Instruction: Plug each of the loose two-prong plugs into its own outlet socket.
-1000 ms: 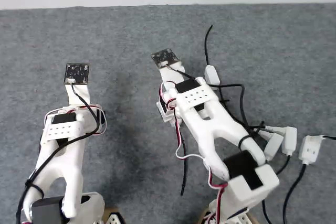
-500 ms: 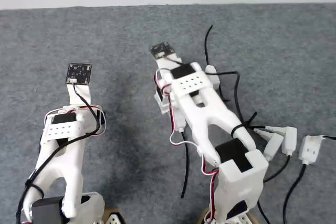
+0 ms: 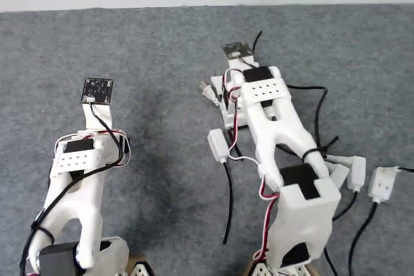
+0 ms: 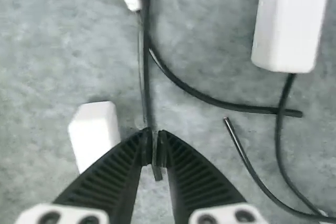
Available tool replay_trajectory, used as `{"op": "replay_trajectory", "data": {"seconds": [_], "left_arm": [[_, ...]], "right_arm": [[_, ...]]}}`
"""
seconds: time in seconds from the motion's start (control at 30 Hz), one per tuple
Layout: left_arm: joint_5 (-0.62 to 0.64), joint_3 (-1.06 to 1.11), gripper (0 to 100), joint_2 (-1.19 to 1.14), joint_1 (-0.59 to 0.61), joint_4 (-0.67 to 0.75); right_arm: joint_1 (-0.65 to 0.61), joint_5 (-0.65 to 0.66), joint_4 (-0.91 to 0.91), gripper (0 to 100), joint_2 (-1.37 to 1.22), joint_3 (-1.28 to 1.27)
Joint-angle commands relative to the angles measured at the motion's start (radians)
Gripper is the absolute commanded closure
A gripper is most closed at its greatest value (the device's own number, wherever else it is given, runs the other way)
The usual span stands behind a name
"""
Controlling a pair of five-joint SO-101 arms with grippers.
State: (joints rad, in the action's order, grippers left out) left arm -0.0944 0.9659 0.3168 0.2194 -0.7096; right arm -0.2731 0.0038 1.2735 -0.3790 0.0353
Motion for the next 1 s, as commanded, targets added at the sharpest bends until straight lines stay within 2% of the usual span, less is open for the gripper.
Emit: {"op": "replay_trajectory", "data": {"seconds": [0.0, 0.23, 0.4, 0.8, 0.97], "left_arm": [[-0.009, -0.004, 83, 0.005, 0.006, 0.018], [-0.012, -0.004, 83, 0.005, 0.006, 0.020], [-0.012, -0.004, 83, 0.005, 0.006, 0.020], [-0.012, -0.004, 83, 0.005, 0.006, 0.020], [-0.012, -0.004, 83, 0.005, 0.006, 0.020]], "right_arm": [[-0.053, 0.017, -0.010, 98.9, -0.007, 0.003], [-0.191, 0.008, 0.018, 98.9, 0.058, -0.041], [-0.260, 0.009, -0.071, 98.9, 0.097, -0.143], [-0.226, 0.000, -0.136, 97.8, 0.236, -0.144], [-0.130, -0.041, -0.209, 85.9, 0.220, -0.144]]}}
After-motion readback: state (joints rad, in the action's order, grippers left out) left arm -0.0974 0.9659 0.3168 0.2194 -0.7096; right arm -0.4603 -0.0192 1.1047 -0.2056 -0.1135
